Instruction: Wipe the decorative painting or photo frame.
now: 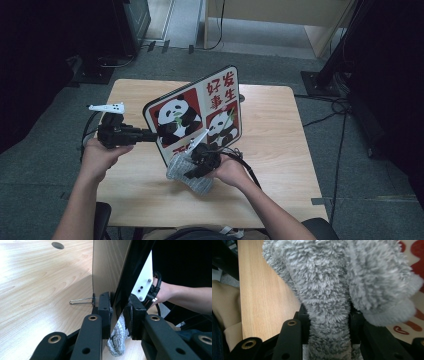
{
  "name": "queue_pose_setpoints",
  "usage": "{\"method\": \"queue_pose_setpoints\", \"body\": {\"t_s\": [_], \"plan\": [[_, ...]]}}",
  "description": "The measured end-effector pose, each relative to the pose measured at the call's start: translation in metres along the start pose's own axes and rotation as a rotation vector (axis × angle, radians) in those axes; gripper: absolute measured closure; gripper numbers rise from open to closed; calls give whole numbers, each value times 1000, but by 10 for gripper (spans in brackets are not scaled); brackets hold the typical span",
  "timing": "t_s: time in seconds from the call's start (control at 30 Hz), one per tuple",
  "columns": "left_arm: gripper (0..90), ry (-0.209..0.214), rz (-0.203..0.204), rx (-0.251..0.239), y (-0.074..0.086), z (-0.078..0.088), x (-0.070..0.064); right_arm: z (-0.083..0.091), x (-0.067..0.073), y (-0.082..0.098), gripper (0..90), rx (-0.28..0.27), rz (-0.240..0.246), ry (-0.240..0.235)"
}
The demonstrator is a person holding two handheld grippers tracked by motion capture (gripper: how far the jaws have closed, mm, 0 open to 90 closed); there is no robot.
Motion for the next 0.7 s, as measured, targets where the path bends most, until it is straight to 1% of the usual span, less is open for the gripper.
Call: {"method": "queue_pose_setpoints", "body": {"t_s": [0.13,0.23,0.3,0.33,0.47,0.57,0.6,0.7], "plan": [[751,6,1,3,0,0,0,2,1,0,655,5,-1,-10],[704,5,3,8,0,1,1,6,3,0,658,1,14,-14],[658,6,12,7,0,1,2,10,4,0,659,-4,13,-20],[651,6,12,8,0,2,2,11,5,0,659,-6,15,-21],[643,9,9,2,1,5,1,20,9,-2,662,-13,15,-27],[646,8,3,-2,2,10,1,31,14,-7,663,-24,22,-30],[653,9,1,-1,3,11,1,34,16,-9,663,-24,18,-32],[668,10,0,-7,5,16,1,45,20,-15,663,-35,30,-27]]}}
Point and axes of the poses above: each handheld gripper's, and its own axes: z roughly backward along the jaws, y roughly out of its underside, x roughly to its left, the point moved 2 cm from there along -z, roughly forward along the jaws, and after that the axes turned 13 degrees about x, right-handed, at the moved point
